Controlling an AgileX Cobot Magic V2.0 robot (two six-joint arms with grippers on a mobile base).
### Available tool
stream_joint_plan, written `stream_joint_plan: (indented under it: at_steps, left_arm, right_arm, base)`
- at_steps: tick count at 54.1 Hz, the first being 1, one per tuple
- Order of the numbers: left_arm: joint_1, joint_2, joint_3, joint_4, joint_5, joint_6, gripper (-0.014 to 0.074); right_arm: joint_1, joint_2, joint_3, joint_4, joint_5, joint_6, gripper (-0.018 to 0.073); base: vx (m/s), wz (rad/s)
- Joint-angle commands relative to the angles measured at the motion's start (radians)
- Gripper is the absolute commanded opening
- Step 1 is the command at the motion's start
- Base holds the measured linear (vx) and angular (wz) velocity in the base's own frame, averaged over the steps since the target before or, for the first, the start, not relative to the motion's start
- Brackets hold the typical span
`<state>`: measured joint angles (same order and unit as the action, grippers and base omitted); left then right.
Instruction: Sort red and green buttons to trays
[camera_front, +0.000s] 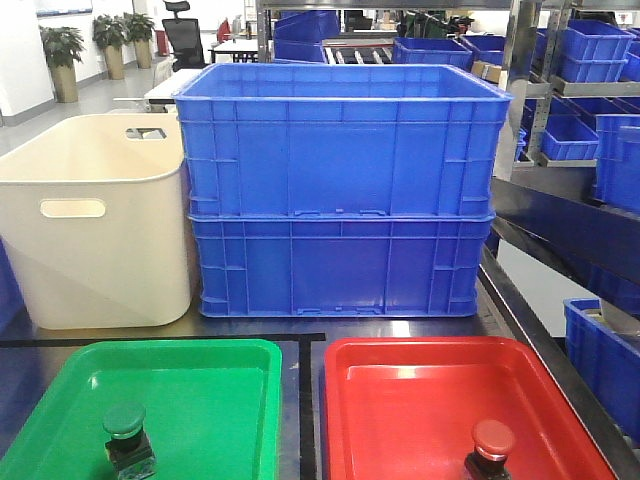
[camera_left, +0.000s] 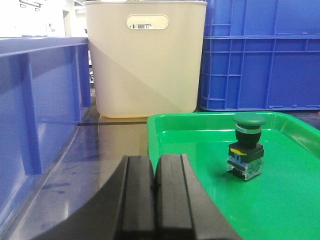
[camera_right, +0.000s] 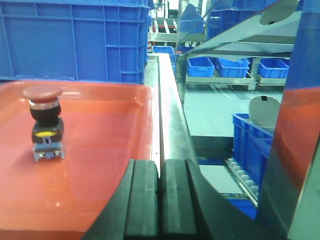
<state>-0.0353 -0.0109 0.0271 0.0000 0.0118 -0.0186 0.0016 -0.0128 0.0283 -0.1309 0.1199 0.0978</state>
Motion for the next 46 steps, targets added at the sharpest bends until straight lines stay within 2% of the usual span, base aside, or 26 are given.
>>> stream_joint_plan:
  at_steps: [1,46]
  left_arm:
    - [0.002,-0.003,-0.023,-0.008,-0.082,-0.010,-0.0007]
    - [0.002,-0.003,-0.023,-0.008,-0.082,-0.010,-0.0006]
  right_arm:
    - [-0.005,-0.009,0.016,0.012,-0.088,0.000,-0.0009]
    - [-0.005,-0.009,0.016,0.012,-0.088,0.000,-0.0009]
  base:
    - [0.00,0.00]
    - [0.00,0.00]
